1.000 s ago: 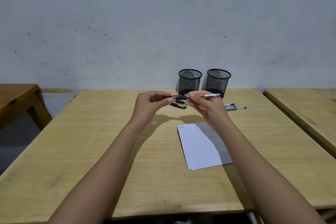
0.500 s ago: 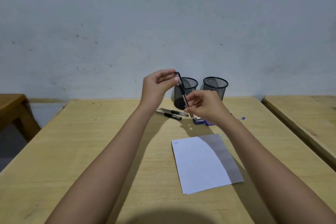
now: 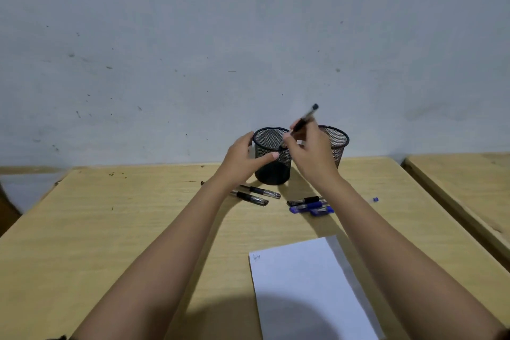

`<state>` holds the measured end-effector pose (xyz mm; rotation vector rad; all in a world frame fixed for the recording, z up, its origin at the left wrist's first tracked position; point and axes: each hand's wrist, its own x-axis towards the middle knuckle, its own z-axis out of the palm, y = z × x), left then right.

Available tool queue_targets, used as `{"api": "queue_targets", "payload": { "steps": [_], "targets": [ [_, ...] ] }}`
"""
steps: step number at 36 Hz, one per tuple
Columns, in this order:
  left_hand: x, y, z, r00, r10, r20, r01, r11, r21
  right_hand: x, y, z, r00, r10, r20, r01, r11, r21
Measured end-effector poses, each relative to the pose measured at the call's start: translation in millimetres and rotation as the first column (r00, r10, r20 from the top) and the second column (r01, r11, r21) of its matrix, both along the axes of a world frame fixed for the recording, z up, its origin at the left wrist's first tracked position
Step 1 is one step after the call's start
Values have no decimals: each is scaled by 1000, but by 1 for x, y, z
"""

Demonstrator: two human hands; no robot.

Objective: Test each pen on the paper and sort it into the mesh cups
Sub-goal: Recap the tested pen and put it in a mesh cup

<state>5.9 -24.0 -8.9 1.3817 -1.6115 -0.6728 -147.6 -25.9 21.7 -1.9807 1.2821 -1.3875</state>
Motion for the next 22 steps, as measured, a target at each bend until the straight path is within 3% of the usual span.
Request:
{"api": "queue_targets", "payload": {
  "steps": [7, 13, 17, 22],
  "targets": [
    [-1, -10, -3, 976, -59, -208, 62, 998, 7, -1, -12, -4, 959, 20, -281, -39, 997, -60],
    [1, -15, -9, 964, -38, -262, 43, 999, 12, 1, -14, 4, 932, 63, -357, -61, 998, 16],
    [1, -15, -8, 963, -24, -268, 30, 999, 18, 2, -17, 10, 939, 108, -327, -71, 990, 122],
    [2, -16, -8, 961, -24, -275, 38, 998, 47, 5, -29, 24, 912, 115, -393, -8, 965, 263]
  ]
}}
